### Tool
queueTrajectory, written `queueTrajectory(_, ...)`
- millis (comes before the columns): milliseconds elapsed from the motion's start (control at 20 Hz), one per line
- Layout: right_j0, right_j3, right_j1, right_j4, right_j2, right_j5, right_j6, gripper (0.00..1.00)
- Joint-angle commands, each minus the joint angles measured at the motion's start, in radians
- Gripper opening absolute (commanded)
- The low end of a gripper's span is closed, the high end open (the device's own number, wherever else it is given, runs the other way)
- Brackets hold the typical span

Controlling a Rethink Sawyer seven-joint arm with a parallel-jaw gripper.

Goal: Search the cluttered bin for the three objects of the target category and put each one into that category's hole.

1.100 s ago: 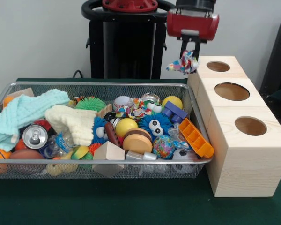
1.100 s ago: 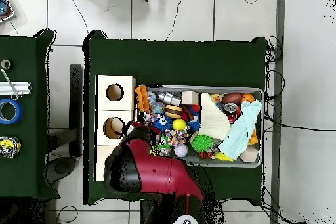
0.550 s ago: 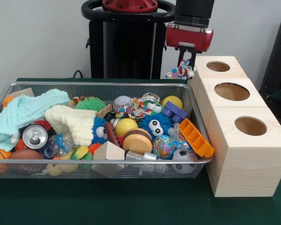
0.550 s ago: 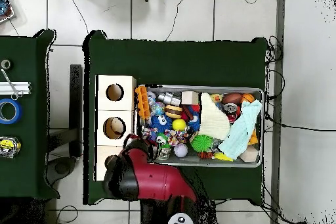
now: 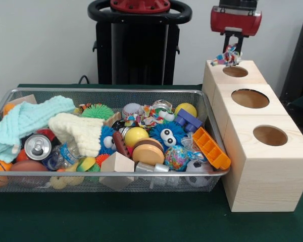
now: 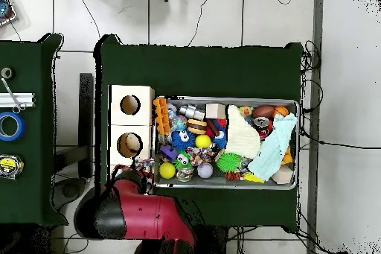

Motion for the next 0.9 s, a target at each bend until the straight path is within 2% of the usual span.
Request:
queueTrajectory(50, 0.027, -0.034, -0.004, 0.082, -0.026, 0.128, 0.247, 0.00)
queueTrajectory(550, -0.005, 0.046, 0.139, 0.095, 0.057, -0.177, 0.254, 0.00)
queueTrajectory(900, 0.014, 0.052, 0.201, 0.112, 0.062, -0.257, 0.266, 0.00)
